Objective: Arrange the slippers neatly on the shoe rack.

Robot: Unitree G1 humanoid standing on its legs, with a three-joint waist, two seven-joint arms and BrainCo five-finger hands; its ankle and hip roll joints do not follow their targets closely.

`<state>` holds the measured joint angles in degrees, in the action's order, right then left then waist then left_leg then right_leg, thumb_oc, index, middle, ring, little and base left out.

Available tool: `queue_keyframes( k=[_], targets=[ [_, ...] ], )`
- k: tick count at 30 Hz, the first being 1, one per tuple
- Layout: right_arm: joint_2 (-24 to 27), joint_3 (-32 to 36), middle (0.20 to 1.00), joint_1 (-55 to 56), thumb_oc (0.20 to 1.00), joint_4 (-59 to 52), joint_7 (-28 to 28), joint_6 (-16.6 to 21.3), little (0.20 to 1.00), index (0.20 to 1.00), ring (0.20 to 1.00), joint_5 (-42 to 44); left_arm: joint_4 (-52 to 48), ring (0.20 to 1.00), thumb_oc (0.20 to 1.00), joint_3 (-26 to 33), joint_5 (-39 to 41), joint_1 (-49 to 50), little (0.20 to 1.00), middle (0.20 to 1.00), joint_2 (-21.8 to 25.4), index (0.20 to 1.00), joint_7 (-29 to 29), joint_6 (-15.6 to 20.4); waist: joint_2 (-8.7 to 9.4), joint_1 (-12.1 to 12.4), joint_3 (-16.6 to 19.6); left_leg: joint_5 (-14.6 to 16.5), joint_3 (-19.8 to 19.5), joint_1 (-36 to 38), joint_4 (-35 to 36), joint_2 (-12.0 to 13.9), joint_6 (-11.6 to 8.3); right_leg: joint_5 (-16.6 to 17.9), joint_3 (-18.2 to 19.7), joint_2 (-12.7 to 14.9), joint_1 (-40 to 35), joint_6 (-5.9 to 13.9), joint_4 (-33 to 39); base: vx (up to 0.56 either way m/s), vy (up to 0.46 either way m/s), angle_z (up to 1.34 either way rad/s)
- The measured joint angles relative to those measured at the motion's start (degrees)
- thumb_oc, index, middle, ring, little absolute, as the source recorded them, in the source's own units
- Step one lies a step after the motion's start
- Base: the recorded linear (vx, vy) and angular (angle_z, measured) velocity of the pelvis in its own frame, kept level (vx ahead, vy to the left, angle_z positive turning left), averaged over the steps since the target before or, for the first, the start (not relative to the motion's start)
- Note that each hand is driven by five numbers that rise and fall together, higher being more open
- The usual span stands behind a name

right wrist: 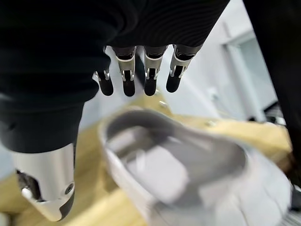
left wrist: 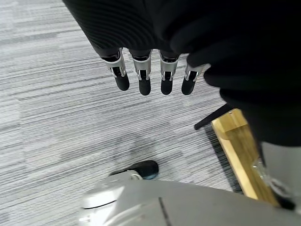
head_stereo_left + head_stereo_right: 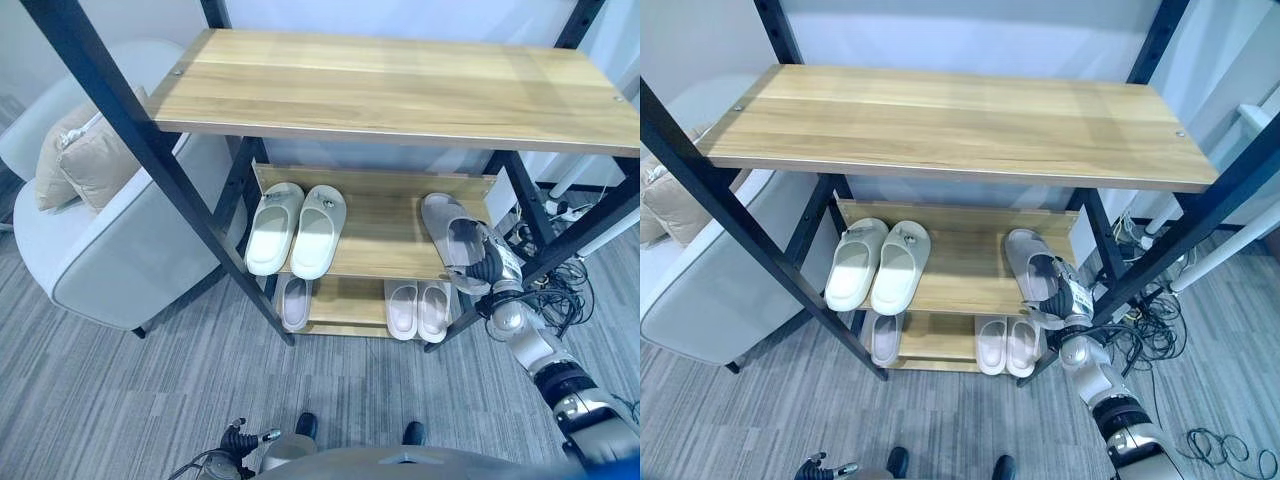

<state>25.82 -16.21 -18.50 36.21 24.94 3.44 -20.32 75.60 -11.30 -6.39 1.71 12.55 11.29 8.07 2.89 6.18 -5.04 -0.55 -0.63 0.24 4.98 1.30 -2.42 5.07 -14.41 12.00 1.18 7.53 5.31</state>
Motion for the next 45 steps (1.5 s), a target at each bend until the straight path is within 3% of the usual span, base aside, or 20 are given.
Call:
queue_keyframes(
  k=[4, 7, 16, 18, 19, 25, 33, 34, 35, 45],
  targets=[
    [-1.16, 0.08, 1.000, -3.39, 1.000, 4.41, 2.71, -0.53, 1.000, 1.000, 1.000, 1.93, -1.44, 1.000, 1.000, -2.17, 0.25, -0.41, 1.000, 1.000, 0.13, 1.000, 0.41, 0.12, -1.01, 0.77, -1.56, -0.02, -0.34, -1.38, -0.46, -0.43, 0.03, 0.10, -0.47, 0.42, 0.97, 0.10, -0.01, -0.04, 0.032, 0.05],
    [-1.41, 0.22, 1.000, -4.50, 1.000, 5.03, 4.19, -0.17, 1.000, 1.000, 1.000, 5.46, -1.42, 1.000, 1.000, -2.17, 0.56, -0.60, 1.000, 1.000, 0.08, 1.000, 0.43, 0.10, -1.06, 0.81, -2.11, -0.02, -0.32, -1.92, -0.61, -0.42, 0.03, 0.14, -0.51, 0.40, 1.39, 0.09, 0.00, -0.01, 0.004, 0.00],
    [-2.61, 2.60, 1.000, -6.39, 1.000, 5.82, 10.65, -0.53, 1.000, 1.000, 1.000, 5.58, -2.30, 1.000, 1.000, -4.19, 1.34, -1.93, 1.000, 1.000, -0.23, 1.000, 2.39, 0.13, -1.30, 0.84, -3.70, -0.02, -1.59, -5.31, -2.46, -0.62, 0.02, 0.64, -1.48, 0.54, 3.14, -0.29, -0.02, -0.01, 0.011, 0.07],
    [-2.56, 2.35, 0.213, -6.41, 0.213, 5.82, 10.62, -0.58, 0.213, 0.213, 0.213, 5.60, -2.26, 1.000, 1.000, -4.40, 1.32, -2.24, 1.000, 1.000, -0.21, 1.000, 2.45, 0.11, -1.11, 0.80, -3.80, -0.02, -1.59, -5.29, -2.45, -0.59, 0.02, 0.64, -1.51, 0.52, 3.12, -0.29, -0.02, 0.02, 0.007, 0.00],
    [-2.49, 2.01, 0.200, -6.48, 0.200, 5.82, 10.62, -0.68, 0.200, 0.200, 0.200, 5.56, -2.23, 1.000, 1.000, -4.40, 1.32, -2.24, 1.000, 1.000, -0.17, 1.000, 2.45, 0.11, -0.99, 0.80, -3.83, -0.02, -1.60, -5.27, -2.43, -0.58, 0.02, 0.64, -1.56, 0.51, 3.10, -0.29, -0.02, 0.03, 0.013, 0.00],
    [-4.47, -0.38, 0.200, -9.47, 0.200, 10.42, 9.28, -3.77, 0.200, 0.200, 0.200, 5.37, -2.11, 1.000, 1.000, -4.50, 1.30, -2.11, 1.000, 1.000, 0.85, 1.000, 2.42, -0.09, 1.22, 0.42, -2.75, -0.07, -1.64, -4.33, -2.13, -0.56, 0.01, 0.60, -1.63, 0.50, 2.32, -0.33, -0.02, 0.02, 0.008, 0.00],
    [-6.22, -1.31, 0.200, -7.70, 0.200, 5.58, 7.12, -4.43, 0.200, 0.200, 0.200, 5.52, -2.03, 1.000, 1.000, -4.44, 1.23, -1.89, 1.000, 1.000, 0.85, 1.000, 2.50, -0.44, 1.36, 0.57, -1.91, -0.12, -1.94, -4.16, -2.19, -0.65, 0.01, 0.62, -1.97, 0.57, 1.91, -0.37, -0.03, 0.01, 0.014, 0.02],
    [-7.24, -1.22, 0.526, -7.29, 0.526, 4.61, 6.71, -4.40, 0.526, 0.526, 0.526, 5.72, -1.81, 1.000, 1.000, -4.35, 1.23, -1.58, 1.000, 1.000, 0.81, 1.000, 2.51, -0.44, 1.38, 0.61, -1.43, -0.17, -2.08, -4.12, -2.09, -0.70, 0.04, 0.60, -2.11, 0.61, 1.83, -0.39, -0.03, 0.02, 0.038, 0.10],
    [-8.09, -1.40, 1.000, -6.05, 1.000, 2.71, 5.82, -4.11, 1.000, 1.000, 1.000, 6.61, -1.72, 1.000, 1.000, -4.35, 1.21, -1.46, 1.000, 1.000, 0.67, 1.000, 2.51, -0.48, 1.36, 0.88, -0.64, -0.23, -2.20, -4.11, -2.00, -0.81, 0.08, 0.58, -2.22, 0.73, 1.78, -0.41, -0.03, 0.02, 0.031, 0.06],
    [-11.81, -1.78, 1.000, -0.13, 1.000, -3.72, 4.30, -2.94, 1.000, 1.000, 1.000, 12.90, -1.75, 1.000, 1.000, -4.29, 1.11, -0.82, 1.000, 1.000, 0.55, 1.000, 2.81, -1.61, 1.74, 0.88, 0.39, -0.64, -2.23, -3.04, -1.11, -1.55, 0.57, 0.61, -2.22, 1.53, 1.05, -0.36, -0.03, 0.01, 0.012, 0.01]
  ],
)
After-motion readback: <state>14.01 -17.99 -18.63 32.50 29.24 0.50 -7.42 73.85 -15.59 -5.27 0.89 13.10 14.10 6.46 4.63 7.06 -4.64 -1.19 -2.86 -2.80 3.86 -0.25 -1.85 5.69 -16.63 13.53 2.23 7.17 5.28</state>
